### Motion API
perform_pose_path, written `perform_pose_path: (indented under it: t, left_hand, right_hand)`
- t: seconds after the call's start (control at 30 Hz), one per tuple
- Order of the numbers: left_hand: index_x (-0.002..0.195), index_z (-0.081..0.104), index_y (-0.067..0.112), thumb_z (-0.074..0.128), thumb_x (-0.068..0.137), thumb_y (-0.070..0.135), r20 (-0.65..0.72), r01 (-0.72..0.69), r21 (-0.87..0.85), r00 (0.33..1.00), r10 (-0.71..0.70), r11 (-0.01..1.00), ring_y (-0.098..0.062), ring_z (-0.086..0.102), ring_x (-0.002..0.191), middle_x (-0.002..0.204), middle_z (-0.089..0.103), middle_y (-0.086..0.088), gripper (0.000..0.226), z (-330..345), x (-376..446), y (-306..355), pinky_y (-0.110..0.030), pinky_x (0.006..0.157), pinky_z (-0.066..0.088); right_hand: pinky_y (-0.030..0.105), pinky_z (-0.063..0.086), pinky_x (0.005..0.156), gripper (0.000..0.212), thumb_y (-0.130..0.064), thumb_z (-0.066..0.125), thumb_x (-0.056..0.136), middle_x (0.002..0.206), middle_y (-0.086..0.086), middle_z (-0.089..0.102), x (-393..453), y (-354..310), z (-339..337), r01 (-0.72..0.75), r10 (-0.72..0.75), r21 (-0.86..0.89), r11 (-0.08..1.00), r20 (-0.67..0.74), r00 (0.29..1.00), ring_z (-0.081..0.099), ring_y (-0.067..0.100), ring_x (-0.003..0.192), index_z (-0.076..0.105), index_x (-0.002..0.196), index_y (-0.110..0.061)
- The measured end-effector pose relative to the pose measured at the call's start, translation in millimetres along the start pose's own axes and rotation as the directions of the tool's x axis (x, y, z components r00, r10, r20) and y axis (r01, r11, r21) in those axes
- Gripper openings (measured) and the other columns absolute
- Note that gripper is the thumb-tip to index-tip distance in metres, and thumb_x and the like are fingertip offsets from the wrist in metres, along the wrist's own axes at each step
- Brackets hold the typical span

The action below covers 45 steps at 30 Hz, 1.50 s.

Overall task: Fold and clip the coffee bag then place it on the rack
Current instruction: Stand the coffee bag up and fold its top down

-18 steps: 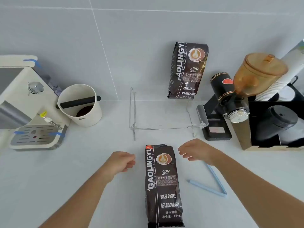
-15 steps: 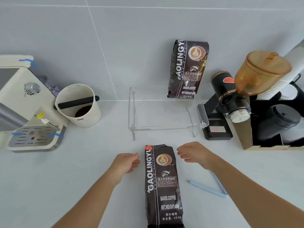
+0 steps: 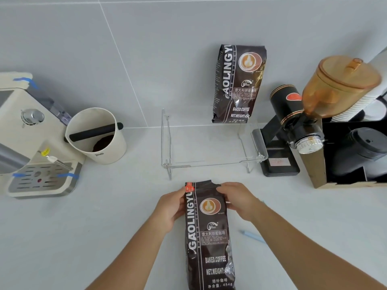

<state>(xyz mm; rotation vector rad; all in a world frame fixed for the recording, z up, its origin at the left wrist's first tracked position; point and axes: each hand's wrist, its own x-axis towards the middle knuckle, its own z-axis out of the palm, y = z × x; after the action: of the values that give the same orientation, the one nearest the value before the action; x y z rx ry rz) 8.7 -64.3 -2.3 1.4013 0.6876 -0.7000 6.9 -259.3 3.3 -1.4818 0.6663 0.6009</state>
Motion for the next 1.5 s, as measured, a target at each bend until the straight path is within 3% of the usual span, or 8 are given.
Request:
perform_pose_path:
  t: [0.3,0.6,0.77,0.9,1.07,1.23,1.37,1.5]
  left_hand:
    - [0.086,0.075,0.003,0.065,0.085,0.023,0.055,-0.252,0.024,0.967,0.25,0.967,-0.021,0.073,0.077,0.087,0.079,-0.013,0.022,-10,-45,9,-0.027,0.071,0.053]
    - [0.08,0.076,0.006,0.062,0.09,0.015,0.015,-0.489,0.079,0.872,0.49,0.869,-0.023,0.07,0.078,0.084,0.078,-0.016,0.02,-20,-101,1,-0.033,0.08,0.056]
    - [0.078,0.075,0.01,0.066,0.086,0.027,0.023,-0.576,0.11,0.817,0.577,0.81,-0.024,0.062,0.075,0.086,0.072,-0.028,0.02,-28,-120,2,-0.052,0.087,0.051]
    - [0.079,0.075,0.011,0.067,0.071,0.048,0.037,-0.59,0.138,0.806,0.591,0.796,-0.021,0.055,0.073,0.088,0.067,-0.035,0.038,-33,-127,5,-0.041,0.076,0.047]
    - [0.07,0.076,0.022,0.068,0.086,0.014,0.037,-0.59,0.24,0.799,0.6,0.771,-0.003,0.062,0.06,0.064,0.074,0.006,0.019,-37,-138,12,-0.019,0.069,0.047]
    - [0.112,0.053,0.045,0.074,0.079,0.018,-0.003,-0.647,0.335,0.727,0.687,0.685,0.0,0.071,0.074,0.075,0.079,0.009,0.047,-38,-150,18,-0.014,0.072,0.047]
    - [0.102,0.066,0.045,0.076,0.077,0.015,0.12,-0.7,0.472,0.653,0.748,0.536,0.003,0.069,0.073,0.076,0.074,0.023,0.04,-41,-155,18,-0.005,0.074,0.046]
    - [0.099,0.076,0.027,0.078,0.076,0.017,0.185,-0.719,0.594,0.558,0.809,0.361,0.009,0.064,0.081,0.065,0.068,0.032,0.025,-41,-159,16,-0.001,0.073,0.043]
  right_hand:
    - [0.037,0.041,0.074,0.015,-0.022,0.068,0.085,0.081,0.01,0.068,-45,-2,6,0.152,-0.152,0.004,0.988,-0.041,0.988,0.054,0.024,0.077,0.072,0.072,-0.015]
    - [0.018,0.051,0.053,0.02,-0.006,0.061,0.092,0.067,0.007,0.069,-105,-4,9,0.381,-0.384,0.077,0.921,0.023,0.923,0.064,0.012,0.057,0.066,0.073,-0.001]
    - [0.017,0.053,0.058,0.025,-0.004,0.058,0.093,0.064,0.001,0.073,-127,-5,10,0.473,-0.475,0.048,0.88,0.052,0.878,0.066,0.008,0.061,0.067,0.07,-0.004]
    - [0.018,0.052,0.059,0.021,-0.002,0.06,0.091,0.069,0.01,0.07,-134,-7,12,0.509,-0.51,0.036,0.86,0.03,0.86,0.064,0.015,0.063,0.067,0.072,0.001]
    - [0.017,0.049,0.057,0.019,-0.004,0.068,0.087,0.064,0.002,0.075,-142,-9,13,0.539,-0.544,-0.096,0.836,-0.028,0.839,0.065,0.011,0.06,0.073,0.069,-0.008]
    - [0.026,0.055,0.073,0.034,0.005,0.071,0.081,0.077,0.005,0.079,-150,-8,24,0.599,-0.605,-0.084,0.796,-0.093,0.791,0.071,0.019,0.074,0.076,0.083,-0.029]
    - [0.021,0.055,0.084,0.045,-0.004,0.077,0.078,0.092,-0.014,0.078,-154,-6,29,0.644,-0.682,-0.286,0.71,-0.05,0.73,0.071,0.008,0.088,0.076,0.082,-0.048]
    - [0.011,0.051,0.07,0.022,-0.009,0.078,0.078,0.092,-0.017,0.071,-162,-7,32,0.663,-0.765,-0.482,0.573,-0.024,0.643,0.067,0.005,0.082,0.08,0.089,-0.028]
